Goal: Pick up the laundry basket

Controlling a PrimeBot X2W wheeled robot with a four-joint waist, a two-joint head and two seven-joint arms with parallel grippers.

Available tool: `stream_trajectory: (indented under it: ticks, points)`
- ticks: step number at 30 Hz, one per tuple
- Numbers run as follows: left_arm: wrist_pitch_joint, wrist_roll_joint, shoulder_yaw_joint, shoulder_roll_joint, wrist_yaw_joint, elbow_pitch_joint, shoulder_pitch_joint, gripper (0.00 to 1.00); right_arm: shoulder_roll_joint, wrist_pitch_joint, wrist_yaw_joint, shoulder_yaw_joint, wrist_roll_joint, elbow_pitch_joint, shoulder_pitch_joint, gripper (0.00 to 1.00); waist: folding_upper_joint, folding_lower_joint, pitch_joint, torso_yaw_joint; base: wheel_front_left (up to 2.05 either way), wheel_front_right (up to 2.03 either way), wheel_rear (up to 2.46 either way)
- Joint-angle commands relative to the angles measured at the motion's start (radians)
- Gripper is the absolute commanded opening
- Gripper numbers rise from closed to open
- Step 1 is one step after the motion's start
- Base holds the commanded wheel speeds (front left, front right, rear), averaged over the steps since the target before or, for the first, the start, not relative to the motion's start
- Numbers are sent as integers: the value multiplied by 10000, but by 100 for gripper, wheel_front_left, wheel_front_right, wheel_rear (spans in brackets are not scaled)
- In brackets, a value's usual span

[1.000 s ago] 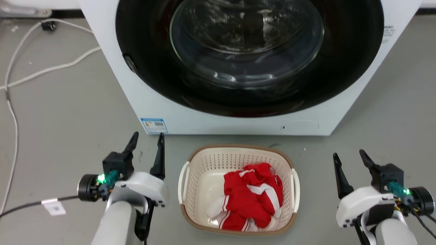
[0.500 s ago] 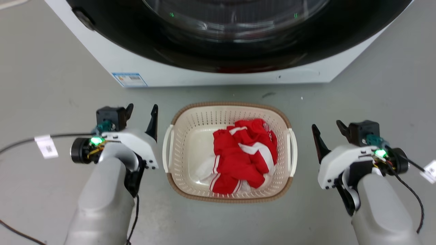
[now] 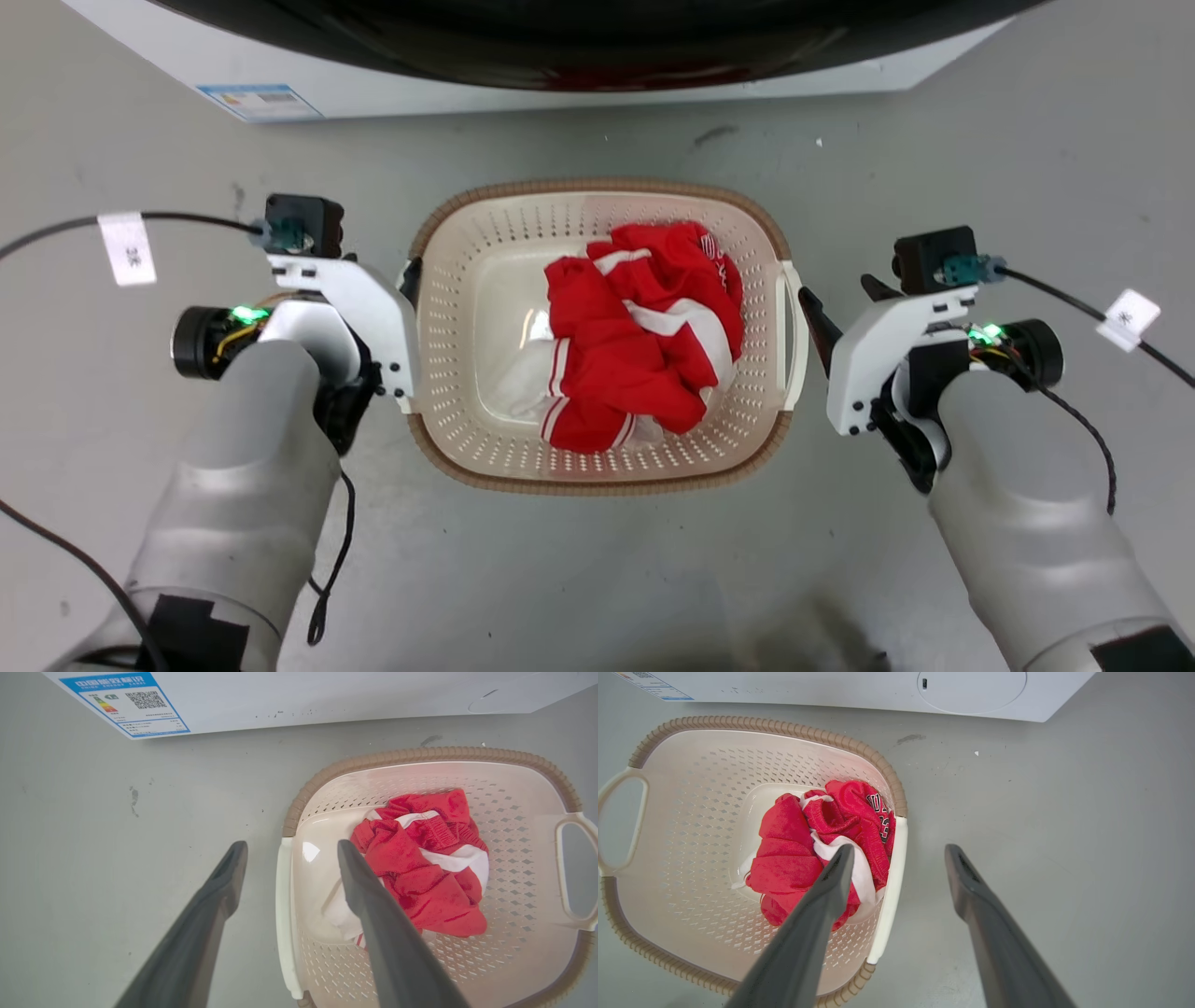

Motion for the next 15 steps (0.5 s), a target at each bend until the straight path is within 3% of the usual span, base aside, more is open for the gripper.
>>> stream_trajectory:
  ticks: [1, 9, 15]
  points:
    - [115, -196, -172, 140, 7, 72, -212, 100, 18, 69, -7, 209, 252, 216, -326, 100, 0, -2, 395, -143, 0, 0, 0]
    - [677, -1036, -966, 710, 7, 508, -867, 100, 20, 463, -7, 1552, 1581, 1175, -1326, 100, 0, -2, 1237, -354, 0, 0, 0]
    - [1033, -1484, -1364, 835, 6, 759, -1172, 100, 20, 705, -7, 2409, 2358, 1448, -1698, 100, 0, -2, 1610, -421, 0, 0, 0]
